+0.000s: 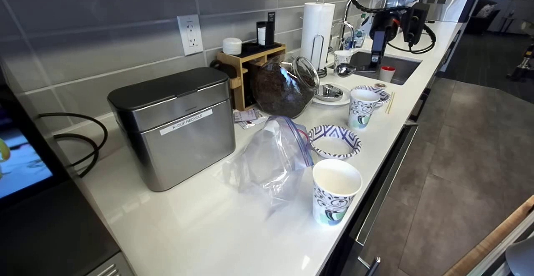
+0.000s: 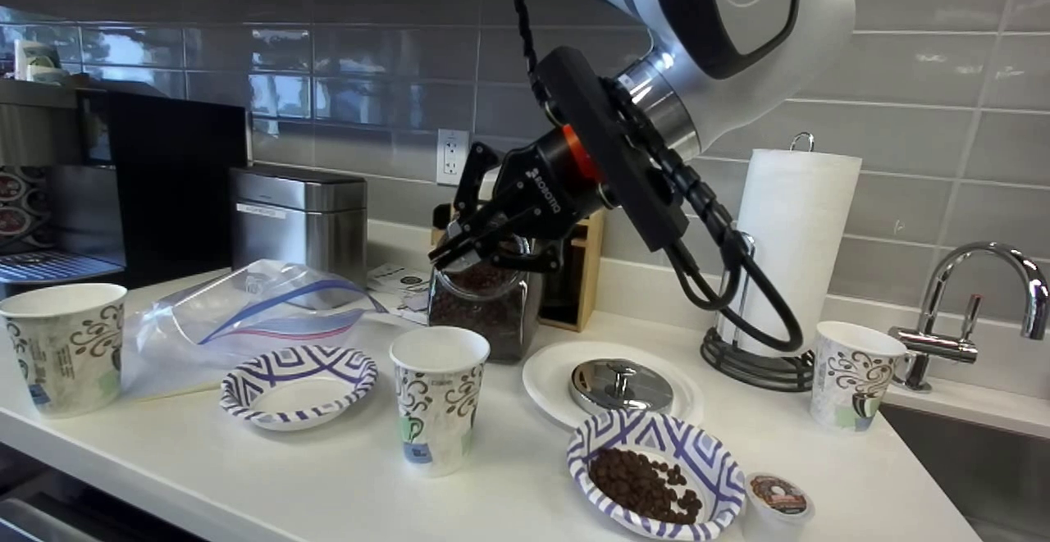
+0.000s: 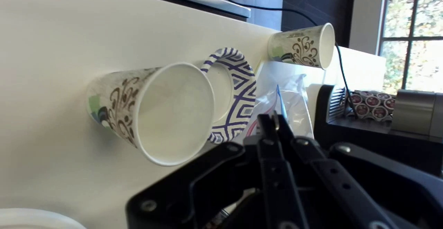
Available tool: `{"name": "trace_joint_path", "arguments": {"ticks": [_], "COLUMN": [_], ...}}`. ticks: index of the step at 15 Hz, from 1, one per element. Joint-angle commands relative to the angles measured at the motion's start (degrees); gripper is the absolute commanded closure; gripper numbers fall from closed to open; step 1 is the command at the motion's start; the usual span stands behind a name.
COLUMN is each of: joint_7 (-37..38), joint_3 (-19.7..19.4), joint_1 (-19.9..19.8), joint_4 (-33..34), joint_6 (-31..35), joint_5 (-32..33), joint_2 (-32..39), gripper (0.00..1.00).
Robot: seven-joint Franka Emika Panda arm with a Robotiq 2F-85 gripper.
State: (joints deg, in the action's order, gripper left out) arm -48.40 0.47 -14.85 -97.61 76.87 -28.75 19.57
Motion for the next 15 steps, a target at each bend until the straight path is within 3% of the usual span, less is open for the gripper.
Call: {"name": "trace_joint_path", "arguments": {"ticks": [1, 6, 15], "joint_7": [-4.0, -8.2, -8.6], "joint_3": [-2.1, -3.2, -3.9], "joint_1": [1.8, 2.9, 6.2], "joint_4": [-9.2, -15.9, -24.3], "joint_6": [6.6, 12.3, 22.5], "joint_5": [3.7, 7.7, 12.9], "joint_2": [-8.0, -14.2, -21.1], "gripper": [0.99, 0.99, 0.99]}}
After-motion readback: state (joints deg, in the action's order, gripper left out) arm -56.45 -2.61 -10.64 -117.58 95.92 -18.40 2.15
